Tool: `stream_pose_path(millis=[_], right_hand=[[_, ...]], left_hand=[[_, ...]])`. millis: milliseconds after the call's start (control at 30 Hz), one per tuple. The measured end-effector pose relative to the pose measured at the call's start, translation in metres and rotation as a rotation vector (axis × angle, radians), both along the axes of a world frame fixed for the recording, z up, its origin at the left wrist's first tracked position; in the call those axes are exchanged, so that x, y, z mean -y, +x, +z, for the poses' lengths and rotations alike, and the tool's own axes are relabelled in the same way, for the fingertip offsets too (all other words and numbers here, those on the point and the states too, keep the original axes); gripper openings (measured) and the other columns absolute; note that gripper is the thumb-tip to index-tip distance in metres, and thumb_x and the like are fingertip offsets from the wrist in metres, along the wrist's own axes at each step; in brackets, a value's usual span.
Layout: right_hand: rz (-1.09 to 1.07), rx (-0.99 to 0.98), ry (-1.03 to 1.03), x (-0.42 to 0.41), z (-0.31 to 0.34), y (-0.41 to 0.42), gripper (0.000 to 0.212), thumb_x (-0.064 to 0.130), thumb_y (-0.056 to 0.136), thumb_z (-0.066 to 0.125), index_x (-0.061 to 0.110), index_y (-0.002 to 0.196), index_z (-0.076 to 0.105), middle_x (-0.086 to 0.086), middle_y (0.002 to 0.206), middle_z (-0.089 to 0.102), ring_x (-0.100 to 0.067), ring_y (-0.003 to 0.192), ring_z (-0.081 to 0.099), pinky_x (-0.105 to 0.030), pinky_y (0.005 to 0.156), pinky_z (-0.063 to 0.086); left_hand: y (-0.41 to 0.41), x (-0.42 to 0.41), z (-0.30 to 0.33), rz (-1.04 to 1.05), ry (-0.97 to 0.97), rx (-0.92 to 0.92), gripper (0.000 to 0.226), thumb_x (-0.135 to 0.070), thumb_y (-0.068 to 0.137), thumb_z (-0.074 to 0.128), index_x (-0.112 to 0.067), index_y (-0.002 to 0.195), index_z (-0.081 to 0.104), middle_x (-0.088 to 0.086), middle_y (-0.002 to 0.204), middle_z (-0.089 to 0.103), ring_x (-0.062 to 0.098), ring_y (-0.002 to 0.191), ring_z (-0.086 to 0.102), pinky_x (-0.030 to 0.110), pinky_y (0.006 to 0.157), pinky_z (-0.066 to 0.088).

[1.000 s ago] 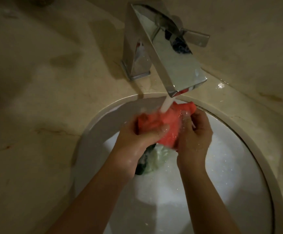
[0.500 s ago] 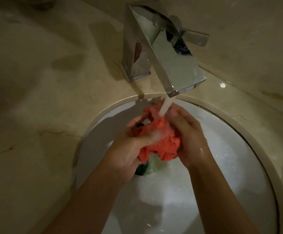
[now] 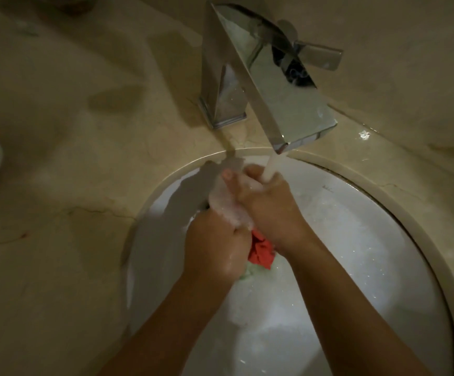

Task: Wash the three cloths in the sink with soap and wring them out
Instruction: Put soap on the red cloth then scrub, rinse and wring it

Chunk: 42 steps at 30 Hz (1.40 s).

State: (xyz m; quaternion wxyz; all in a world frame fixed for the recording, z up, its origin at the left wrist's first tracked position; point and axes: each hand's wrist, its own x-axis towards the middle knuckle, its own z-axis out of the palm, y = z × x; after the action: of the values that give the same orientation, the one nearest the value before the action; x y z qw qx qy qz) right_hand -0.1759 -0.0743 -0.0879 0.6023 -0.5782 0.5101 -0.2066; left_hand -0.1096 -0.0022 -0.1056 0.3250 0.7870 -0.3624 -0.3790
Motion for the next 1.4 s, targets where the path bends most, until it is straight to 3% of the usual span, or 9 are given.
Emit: stream_pose_path(millis=[167,300,400,467,600,800,900,1200,1400], right_hand=[[-0.219,0.016,0.148,0.001,-0.008,0.0,0.038,0.027,0.097,0.054,0.018,0.061,0.061,0.005,0.05,0.06,-0.005,0.051,0.059,-0.02,0.055,0.05],[-0.276,0.206,0.265,0.008,-0.01,-0.015,0.029,0.025,0.095,0.053,0.005,0.08,0.069,-0.01,0.074,0.069,-0.021,0.072,0.065,-0.032,0.073,0.054],[-0.39,0.468,0.441,0.008,-0.009,-0.035,0.058,0.045,0.087,0.055,0.0,0.124,0.057,-0.024,0.118,0.065,-0.038,0.11,0.063,-0.051,0.098,0.048],[-0.365,0.439,0.468,0.003,-0.01,-0.049,0.057,0.051,0.086,0.049,0.006,0.12,0.06,-0.016,0.113,0.07,-0.033,0.104,0.067,-0.046,0.089,0.052],[-0.055,0.24,0.509,-0.014,-0.009,-0.063,0.069,0.065,0.083,0.046,0.011,0.122,0.061,-0.015,0.114,0.07,-0.033,0.106,0.067,-0.045,0.092,0.052],[-0.074,0.014,0.372,-0.013,-0.002,-0.068,0.03,0.024,0.078,0.075,0.013,0.105,0.068,-0.011,0.099,0.074,-0.029,0.087,0.072,-0.041,0.074,0.058],[-0.302,-0.142,0.147,-0.013,-0.003,-0.063,0.01,0.015,0.084,0.069,0.021,0.092,0.07,-0.003,0.093,0.074,-0.025,0.085,0.07,-0.037,0.069,0.058],[-0.59,-0.125,-0.077,-0.008,0.0,-0.055,0.017,0.017,0.096,0.053,0.027,0.086,0.063,-0.001,0.09,0.069,-0.019,0.088,0.067,-0.043,0.087,0.056],[-0.239,0.043,-0.273,-0.022,0.021,-0.049,0.018,0.018,0.082,0.059,0.032,0.087,0.068,0.004,0.09,0.072,-0.014,0.082,0.069,-0.031,0.07,0.057]], left_hand=[[0.007,0.004,0.006,-0.2,-0.075,0.211,0.031,-0.033,0.101,0.033,-0.017,0.099,0.059,-0.001,0.078,0.058,0.019,0.079,0.061,0.028,0.069,0.043],[0.002,0.007,0.011,-0.002,-0.077,-0.162,0.037,-0.048,0.096,0.039,-0.02,0.083,0.059,-0.001,0.078,0.065,0.012,0.075,0.064,0.027,0.072,0.049],[0.007,0.007,0.018,0.187,-0.075,-0.645,0.035,-0.053,0.082,0.062,-0.021,0.094,0.065,0.0,0.087,0.073,0.011,0.08,0.071,0.025,0.072,0.052],[0.017,0.005,0.017,0.205,-0.102,-0.845,0.049,-0.048,0.063,0.082,-0.019,0.1,0.068,0.003,0.09,0.075,0.015,0.082,0.072,0.03,0.075,0.051],[0.024,0.004,0.013,0.105,-0.195,-0.961,0.044,-0.033,0.05,0.076,-0.029,0.094,0.071,0.002,0.101,0.074,0.021,0.097,0.07,0.038,0.083,0.051],[0.028,0.005,0.0,0.16,-0.241,-1.006,0.053,0.006,0.056,0.061,-0.022,0.101,0.059,0.015,0.113,0.068,0.038,0.107,0.065,0.056,0.087,0.053],[0.029,0.002,-0.003,0.176,-0.216,-1.003,0.054,0.006,0.052,0.058,-0.013,0.103,0.058,0.011,0.106,0.07,0.026,0.095,0.069,0.037,0.066,0.055],[0.031,0.004,0.0,0.279,-0.116,-1.233,0.025,-0.015,0.081,0.055,-0.016,0.105,0.063,0.007,0.099,0.074,0.023,0.089,0.07,0.041,0.081,0.053],[0.023,0.005,-0.011,0.393,-0.116,-1.151,0.028,-0.002,0.093,0.045,-0.024,0.098,0.061,0.002,0.091,0.073,0.022,0.085,0.07,0.043,0.069,0.058]])
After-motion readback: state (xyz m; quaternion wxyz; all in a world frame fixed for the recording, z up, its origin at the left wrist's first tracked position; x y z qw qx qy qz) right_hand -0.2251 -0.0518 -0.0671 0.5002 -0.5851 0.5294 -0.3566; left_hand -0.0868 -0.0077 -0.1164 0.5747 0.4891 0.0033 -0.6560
